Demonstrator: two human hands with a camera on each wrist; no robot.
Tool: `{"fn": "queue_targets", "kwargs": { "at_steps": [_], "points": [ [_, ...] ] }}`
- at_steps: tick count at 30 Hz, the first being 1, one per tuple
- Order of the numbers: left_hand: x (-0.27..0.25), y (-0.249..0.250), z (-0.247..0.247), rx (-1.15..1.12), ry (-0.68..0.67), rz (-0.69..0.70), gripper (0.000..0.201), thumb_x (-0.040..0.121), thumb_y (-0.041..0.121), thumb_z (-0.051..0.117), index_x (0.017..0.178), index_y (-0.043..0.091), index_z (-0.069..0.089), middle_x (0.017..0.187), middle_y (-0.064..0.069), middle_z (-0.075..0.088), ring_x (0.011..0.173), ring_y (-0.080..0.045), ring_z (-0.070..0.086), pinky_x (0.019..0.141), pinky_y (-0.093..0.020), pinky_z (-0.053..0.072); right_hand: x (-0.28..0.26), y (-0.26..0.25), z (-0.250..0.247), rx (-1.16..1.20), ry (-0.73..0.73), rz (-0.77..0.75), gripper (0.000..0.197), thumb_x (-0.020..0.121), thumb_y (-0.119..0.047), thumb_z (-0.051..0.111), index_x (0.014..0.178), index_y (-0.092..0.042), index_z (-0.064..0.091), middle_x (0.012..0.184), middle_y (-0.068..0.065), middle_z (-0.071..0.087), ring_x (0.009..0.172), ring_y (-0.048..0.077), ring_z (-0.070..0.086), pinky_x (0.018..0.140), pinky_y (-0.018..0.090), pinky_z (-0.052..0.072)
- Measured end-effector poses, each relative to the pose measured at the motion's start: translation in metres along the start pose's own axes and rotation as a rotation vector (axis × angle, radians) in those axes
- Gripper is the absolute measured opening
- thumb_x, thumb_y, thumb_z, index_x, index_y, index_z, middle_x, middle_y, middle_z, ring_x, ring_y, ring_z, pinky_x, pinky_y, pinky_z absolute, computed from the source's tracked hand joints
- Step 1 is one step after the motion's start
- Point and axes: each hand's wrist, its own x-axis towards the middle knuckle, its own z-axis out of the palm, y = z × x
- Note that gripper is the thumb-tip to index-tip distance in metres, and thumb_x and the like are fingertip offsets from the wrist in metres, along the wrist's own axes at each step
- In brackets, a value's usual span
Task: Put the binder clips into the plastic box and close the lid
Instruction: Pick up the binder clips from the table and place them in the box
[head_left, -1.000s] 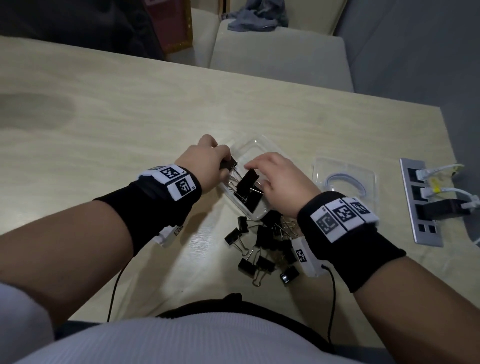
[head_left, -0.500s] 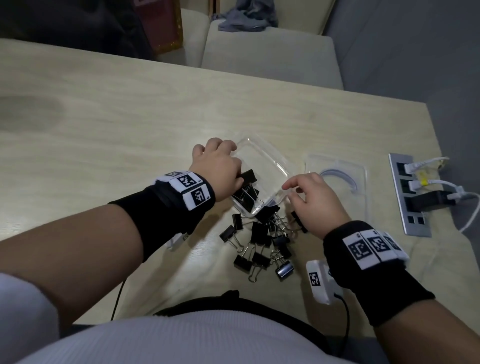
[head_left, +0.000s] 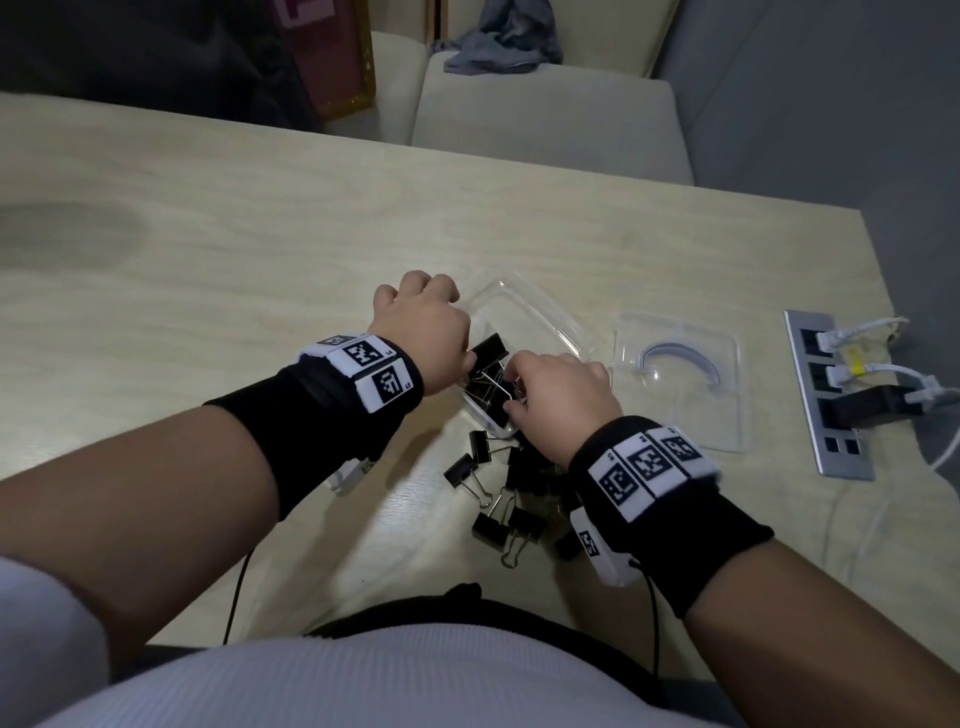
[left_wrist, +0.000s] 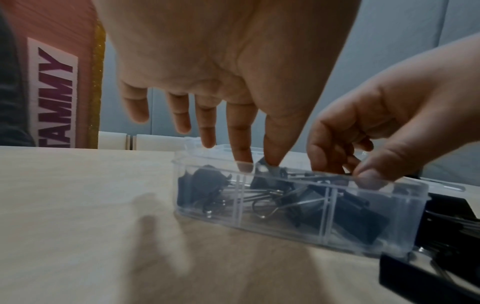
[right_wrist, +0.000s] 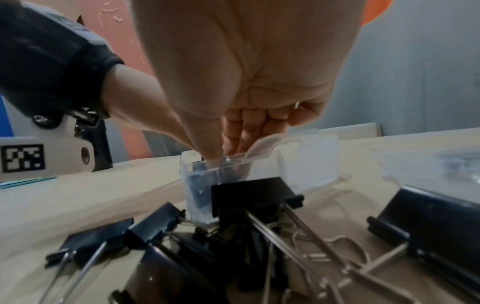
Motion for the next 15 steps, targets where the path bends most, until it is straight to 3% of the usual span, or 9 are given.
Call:
{"fn": "queue_targets", "kwargs": {
  "at_steps": [5,8,15],
  "points": [
    [-0.002,-0.007,-0.002,-0.027,0.045,-0.023,0.026,0.082,0.042,0.061,0.096,0.024,0.074,0.136,-0.002,0.046,0.129,-0.03,0.029,0.102,-0.05,0.028,0.004,-0.002,-0.003,0.117,0.146,-0.035,0.022,0.092,-0.024,0.051,0.112,-0.023,0.06,0.104,-0.001,0.067,0.103,0.024,0.058,0.094,0.04,0.035],
    [-0.001,-0.012,-0.004,-0.053,0.082,-0.05,0.024,0.081,0.041,0.064,0.094,0.024,0.074,0.132,-0.001,0.049,0.127,-0.03,0.031,0.102,-0.049,0.027,0.01,-0.005,0.0,0.222,0.14,-0.042,0.023,0.093,-0.021,0.051,0.111,-0.02,0.065,0.105,0.004,0.068,0.099,0.027,0.062,0.094,0.041,0.044],
    [0.005,-0.009,-0.002,0.017,0.081,0.016,0.032,0.077,0.043,0.069,0.102,0.024,0.067,0.132,-0.005,0.046,0.126,-0.033,0.032,0.101,-0.052,0.029,0.014,0.002,0.005,0.162,0.085,-0.057,0.031,0.094,-0.023,0.047,0.119,-0.027,0.066,0.117,0.003,0.057,0.115,0.026,0.049,0.099,0.04,0.038]
  ]
}}
